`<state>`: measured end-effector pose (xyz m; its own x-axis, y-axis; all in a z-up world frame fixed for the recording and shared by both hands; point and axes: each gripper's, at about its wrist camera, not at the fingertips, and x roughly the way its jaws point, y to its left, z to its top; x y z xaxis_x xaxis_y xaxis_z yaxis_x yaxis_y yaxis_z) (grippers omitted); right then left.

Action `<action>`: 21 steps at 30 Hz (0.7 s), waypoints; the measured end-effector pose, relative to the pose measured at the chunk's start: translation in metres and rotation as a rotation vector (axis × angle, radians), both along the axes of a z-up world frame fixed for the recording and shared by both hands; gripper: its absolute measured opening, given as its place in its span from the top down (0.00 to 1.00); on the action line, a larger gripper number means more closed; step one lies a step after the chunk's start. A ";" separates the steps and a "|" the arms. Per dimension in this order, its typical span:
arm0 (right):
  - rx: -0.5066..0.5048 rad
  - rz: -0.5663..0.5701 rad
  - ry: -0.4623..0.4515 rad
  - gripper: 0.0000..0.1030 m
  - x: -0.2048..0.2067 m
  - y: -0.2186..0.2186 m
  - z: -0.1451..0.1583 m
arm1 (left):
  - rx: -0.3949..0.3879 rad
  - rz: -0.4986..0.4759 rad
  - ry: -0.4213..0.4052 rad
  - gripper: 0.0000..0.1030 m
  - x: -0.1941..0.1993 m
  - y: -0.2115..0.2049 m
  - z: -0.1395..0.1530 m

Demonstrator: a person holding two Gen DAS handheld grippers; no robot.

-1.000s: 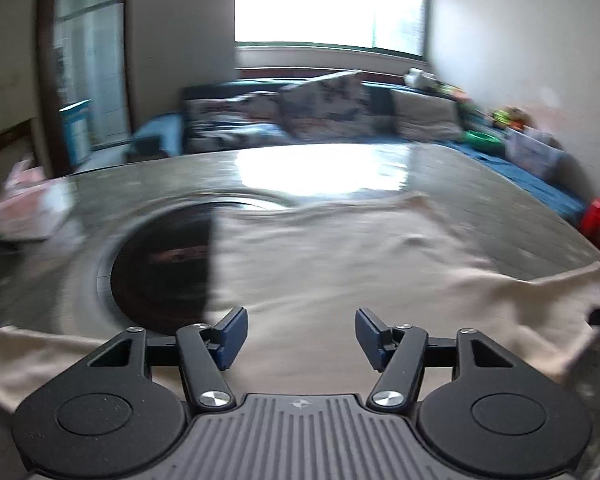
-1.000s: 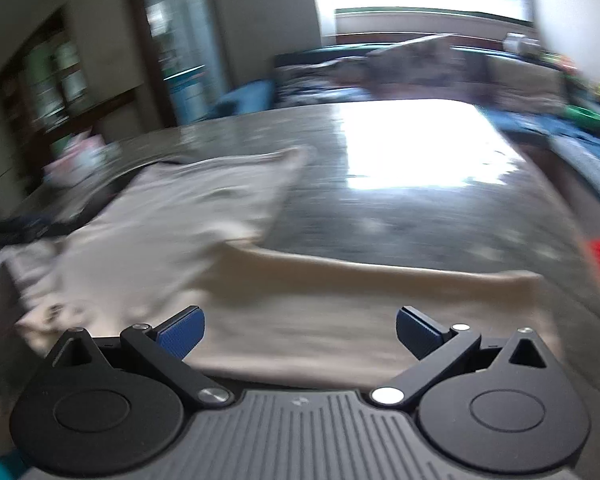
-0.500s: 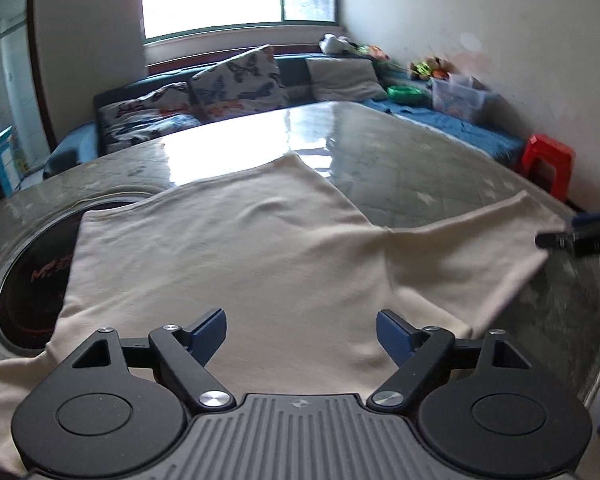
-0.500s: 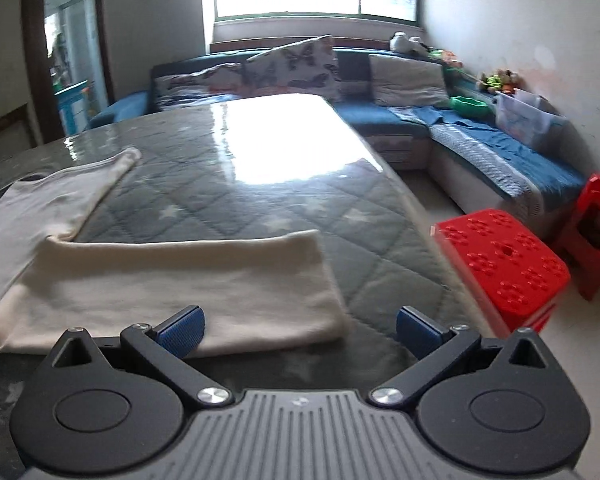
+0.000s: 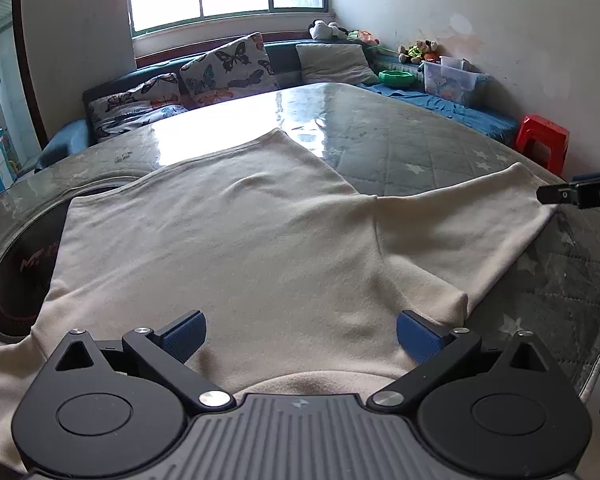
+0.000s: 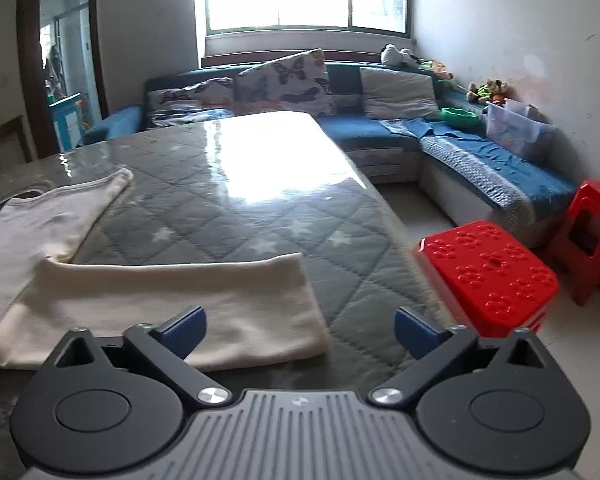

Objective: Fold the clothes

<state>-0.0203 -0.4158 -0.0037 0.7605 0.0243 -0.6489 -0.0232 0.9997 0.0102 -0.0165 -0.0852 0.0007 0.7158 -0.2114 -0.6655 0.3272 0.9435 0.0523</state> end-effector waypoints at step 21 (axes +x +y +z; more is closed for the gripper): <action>0.012 -0.027 -0.007 0.88 0.001 -0.001 0.008 | 0.011 -0.046 -0.001 0.00 -0.007 -0.006 0.000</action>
<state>-0.0189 -0.4167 0.0042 0.7658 0.0113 -0.6430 0.0040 0.9997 0.0223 -0.0235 -0.0907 0.0008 0.7060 -0.2372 -0.6673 0.3706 0.9267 0.0627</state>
